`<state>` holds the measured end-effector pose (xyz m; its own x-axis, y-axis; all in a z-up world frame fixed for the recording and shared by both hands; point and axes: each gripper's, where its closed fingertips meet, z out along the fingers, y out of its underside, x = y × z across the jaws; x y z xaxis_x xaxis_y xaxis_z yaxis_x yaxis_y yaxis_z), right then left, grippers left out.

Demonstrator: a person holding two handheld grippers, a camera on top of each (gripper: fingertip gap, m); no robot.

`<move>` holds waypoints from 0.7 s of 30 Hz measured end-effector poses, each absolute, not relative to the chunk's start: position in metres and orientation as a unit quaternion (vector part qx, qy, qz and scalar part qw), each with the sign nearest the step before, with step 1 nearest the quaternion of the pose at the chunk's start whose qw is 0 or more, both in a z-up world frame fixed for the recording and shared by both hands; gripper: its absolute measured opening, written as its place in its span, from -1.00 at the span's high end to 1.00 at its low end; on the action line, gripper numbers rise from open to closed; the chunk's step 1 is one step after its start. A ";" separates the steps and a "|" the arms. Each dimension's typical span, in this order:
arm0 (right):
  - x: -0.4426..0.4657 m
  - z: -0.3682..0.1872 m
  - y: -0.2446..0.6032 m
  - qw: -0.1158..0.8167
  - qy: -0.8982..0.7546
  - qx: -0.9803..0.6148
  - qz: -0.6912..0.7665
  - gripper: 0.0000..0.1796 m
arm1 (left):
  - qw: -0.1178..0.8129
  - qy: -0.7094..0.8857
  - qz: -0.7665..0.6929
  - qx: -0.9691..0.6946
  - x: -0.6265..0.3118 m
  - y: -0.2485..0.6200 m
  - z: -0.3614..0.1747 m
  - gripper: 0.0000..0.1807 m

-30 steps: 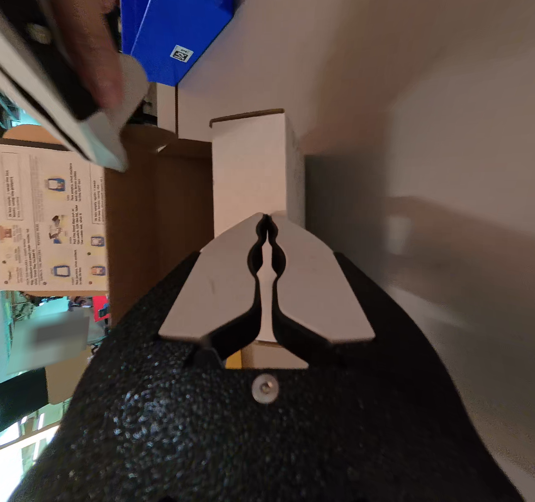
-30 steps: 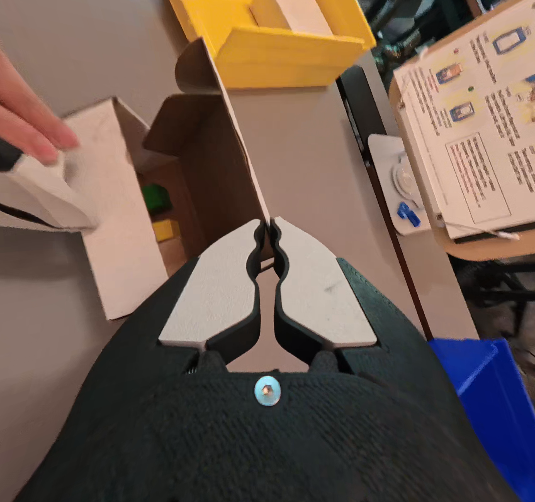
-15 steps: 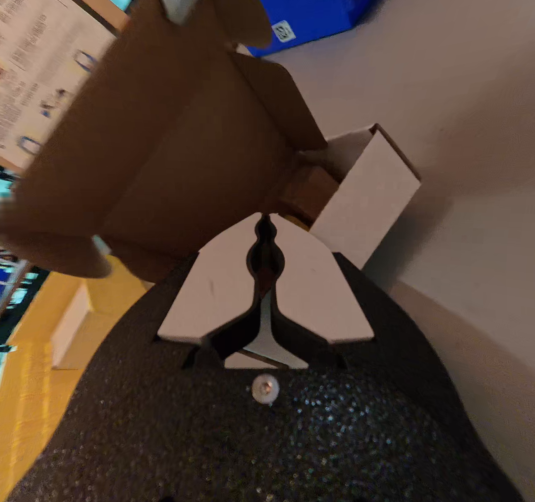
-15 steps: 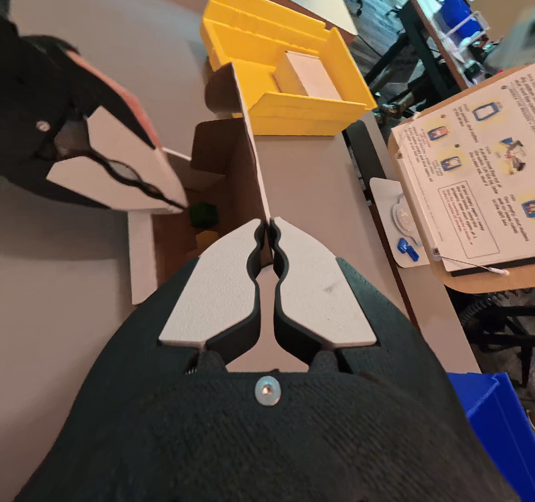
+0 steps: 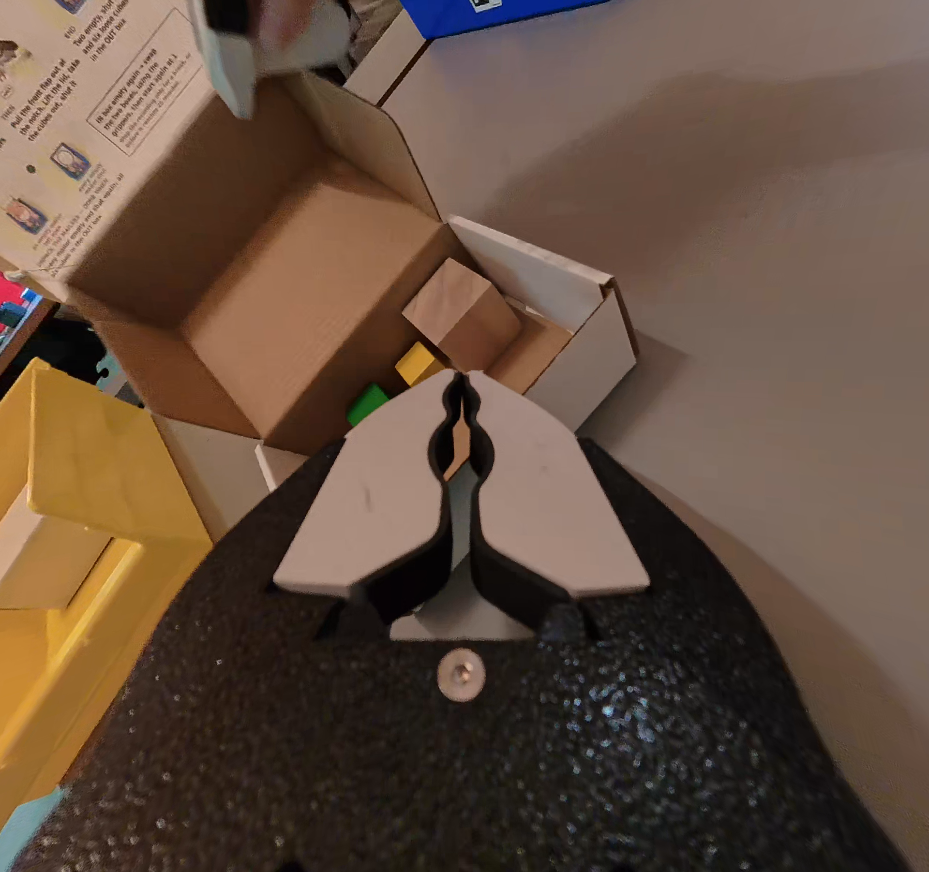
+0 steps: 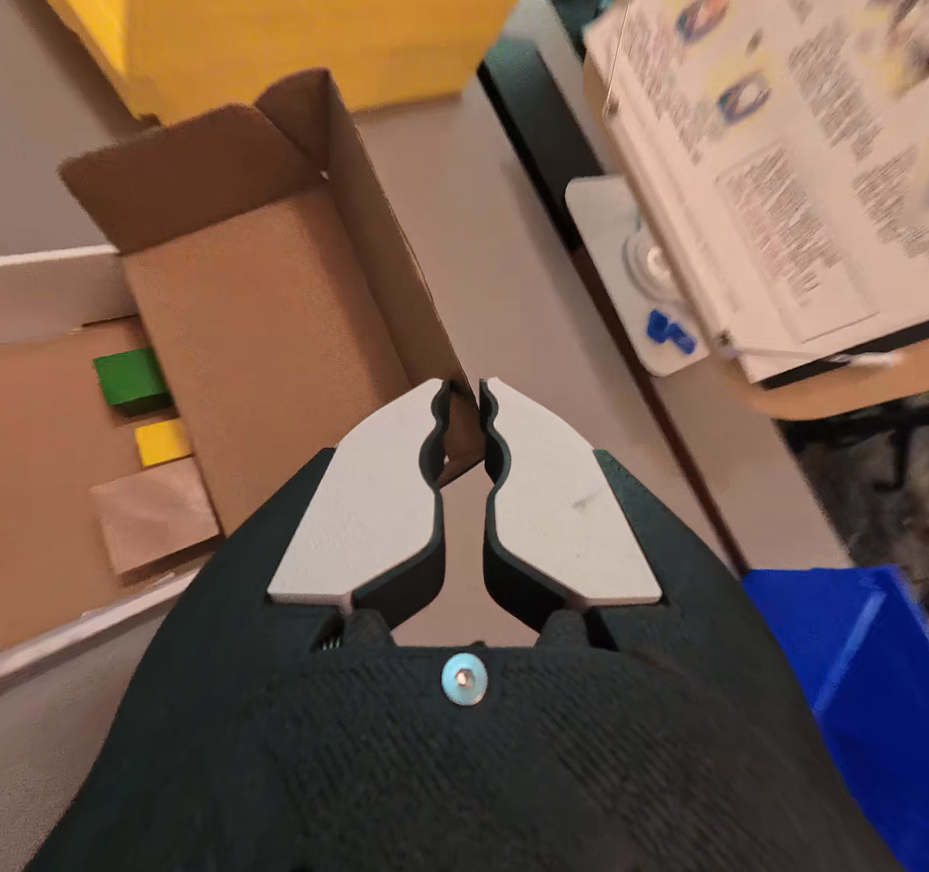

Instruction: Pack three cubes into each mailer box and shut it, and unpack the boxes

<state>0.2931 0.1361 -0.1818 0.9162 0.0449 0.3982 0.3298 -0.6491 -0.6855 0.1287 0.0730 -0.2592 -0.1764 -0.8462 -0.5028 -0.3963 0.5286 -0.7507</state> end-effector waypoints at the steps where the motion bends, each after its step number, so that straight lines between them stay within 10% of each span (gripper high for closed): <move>1: 0.302 -0.199 0.139 0.390 -0.086 -0.904 -0.155 0.89 | 0.480 0.730 -0.232 -0.428 0.130 0.073 -0.259 1.00; 7: 0.321 -0.242 0.147 0.414 0.034 -0.909 -0.029 0.97 | 0.471 0.733 -0.237 -0.431 0.131 0.073 -0.259 1.00; 15: 0.277 -0.145 0.115 0.570 0.030 -0.816 0.097 0.02 | 0.385 0.714 -0.323 -0.488 0.137 0.072 -0.233 0.77; 21: 0.248 -0.116 0.058 0.629 0.013 -0.777 -0.013 -0.13 | 0.201 0.690 -0.325 -0.614 0.155 0.077 -0.236 0.16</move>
